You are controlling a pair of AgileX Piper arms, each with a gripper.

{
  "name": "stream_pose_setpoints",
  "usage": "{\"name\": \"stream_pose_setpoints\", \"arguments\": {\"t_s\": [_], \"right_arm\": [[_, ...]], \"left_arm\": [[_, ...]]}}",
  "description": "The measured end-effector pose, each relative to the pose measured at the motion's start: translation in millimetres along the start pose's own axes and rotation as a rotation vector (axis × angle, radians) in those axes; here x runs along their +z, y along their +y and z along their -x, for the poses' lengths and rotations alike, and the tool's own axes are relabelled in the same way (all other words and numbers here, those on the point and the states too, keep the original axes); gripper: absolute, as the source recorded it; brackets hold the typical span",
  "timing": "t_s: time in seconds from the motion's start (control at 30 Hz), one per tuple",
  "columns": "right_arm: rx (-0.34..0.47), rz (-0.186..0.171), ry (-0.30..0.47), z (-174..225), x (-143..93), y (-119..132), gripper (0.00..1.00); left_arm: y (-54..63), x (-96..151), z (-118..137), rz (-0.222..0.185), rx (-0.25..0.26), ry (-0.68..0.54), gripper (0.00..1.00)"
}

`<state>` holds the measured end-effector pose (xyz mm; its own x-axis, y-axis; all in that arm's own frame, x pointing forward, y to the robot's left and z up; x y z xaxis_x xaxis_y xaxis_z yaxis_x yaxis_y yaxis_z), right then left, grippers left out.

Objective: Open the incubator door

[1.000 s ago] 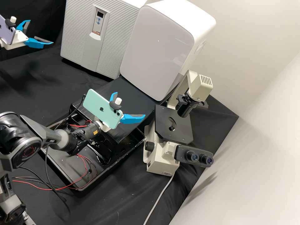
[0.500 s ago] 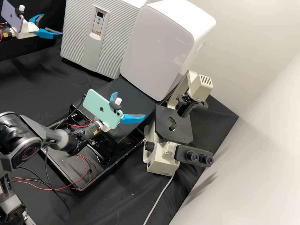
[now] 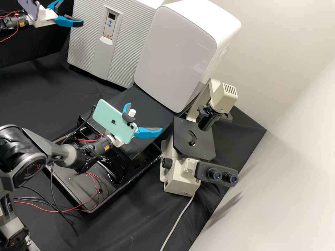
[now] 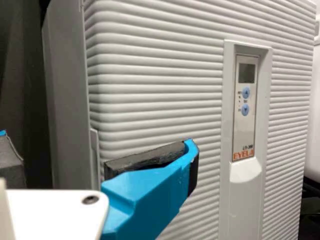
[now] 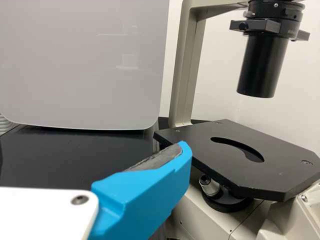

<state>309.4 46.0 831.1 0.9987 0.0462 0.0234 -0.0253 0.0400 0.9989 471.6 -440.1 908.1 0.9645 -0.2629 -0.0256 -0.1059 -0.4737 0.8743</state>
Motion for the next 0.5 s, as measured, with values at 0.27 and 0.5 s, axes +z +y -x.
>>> {"name": "stream_pose_setpoints", "arguments": {"t_s": [0.27, 0.5], "right_arm": [[0.000, 0.000, 0.000, 0.0, 0.0, 0.0, 1.00], [0.000, 0.000, 0.000, 0.0, 0.0, 0.0, 1.00]], "left_arm": [[-13.0, -3.9, -29.3, 0.081, -0.057, -0.071, 1.00], [-27.8, 6.6, -46.0, 0.094, -0.109, -0.091, 1.00]]}}
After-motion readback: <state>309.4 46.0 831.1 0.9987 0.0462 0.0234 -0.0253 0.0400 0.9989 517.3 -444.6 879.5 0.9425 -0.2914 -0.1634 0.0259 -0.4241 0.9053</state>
